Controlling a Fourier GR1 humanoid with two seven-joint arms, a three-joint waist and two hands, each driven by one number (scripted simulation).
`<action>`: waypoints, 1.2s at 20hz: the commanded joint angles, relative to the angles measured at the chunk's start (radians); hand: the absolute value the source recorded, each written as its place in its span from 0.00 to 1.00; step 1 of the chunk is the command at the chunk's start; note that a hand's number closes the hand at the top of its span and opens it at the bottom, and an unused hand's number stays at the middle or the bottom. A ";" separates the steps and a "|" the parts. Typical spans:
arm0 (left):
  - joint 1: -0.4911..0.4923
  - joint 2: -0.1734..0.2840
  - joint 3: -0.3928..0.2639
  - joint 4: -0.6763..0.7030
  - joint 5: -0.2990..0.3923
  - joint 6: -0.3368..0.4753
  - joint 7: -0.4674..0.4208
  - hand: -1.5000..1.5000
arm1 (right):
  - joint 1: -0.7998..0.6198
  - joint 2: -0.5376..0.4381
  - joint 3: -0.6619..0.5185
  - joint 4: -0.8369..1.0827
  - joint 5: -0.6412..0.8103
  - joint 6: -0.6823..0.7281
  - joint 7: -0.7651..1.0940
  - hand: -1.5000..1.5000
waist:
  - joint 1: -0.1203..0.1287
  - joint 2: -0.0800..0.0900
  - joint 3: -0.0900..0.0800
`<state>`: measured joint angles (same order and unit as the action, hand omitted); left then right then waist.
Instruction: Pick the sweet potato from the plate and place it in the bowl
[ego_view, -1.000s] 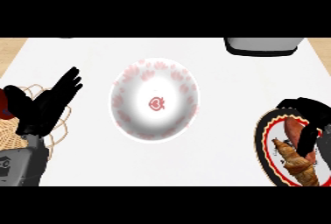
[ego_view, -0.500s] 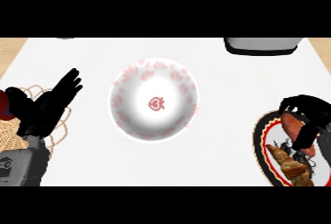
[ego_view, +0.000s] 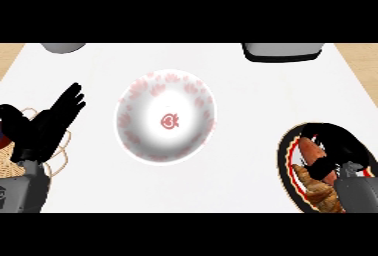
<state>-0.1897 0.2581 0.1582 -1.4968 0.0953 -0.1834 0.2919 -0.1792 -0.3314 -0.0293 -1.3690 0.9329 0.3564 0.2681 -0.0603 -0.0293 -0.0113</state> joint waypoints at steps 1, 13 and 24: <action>0.032 0.010 0.021 -0.003 -0.003 0.015 0.011 0.50 | 0.158 0.155 0.042 -0.152 0.060 -0.096 0.200 1.00 | -0.050 -0.016 0.004; 0.027 0.026 0.035 -0.023 0.025 -0.013 0.009 0.50 | 0.394 0.329 0.510 -0.863 0.364 0.038 0.636 1.00 | -0.015 -0.005 0.003; -0.002 -0.009 -0.013 -0.025 0.010 -0.014 0.010 0.50 | 0.287 0.331 0.963 -1.094 0.628 0.255 0.973 1.00 | 0.036 0.014 0.001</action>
<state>-0.1820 0.2602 0.1585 -1.5181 0.1107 -0.2014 0.2974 0.1515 -0.0154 0.7965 -2.4070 1.4975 0.4806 1.0271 -0.0364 -0.0202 -0.0102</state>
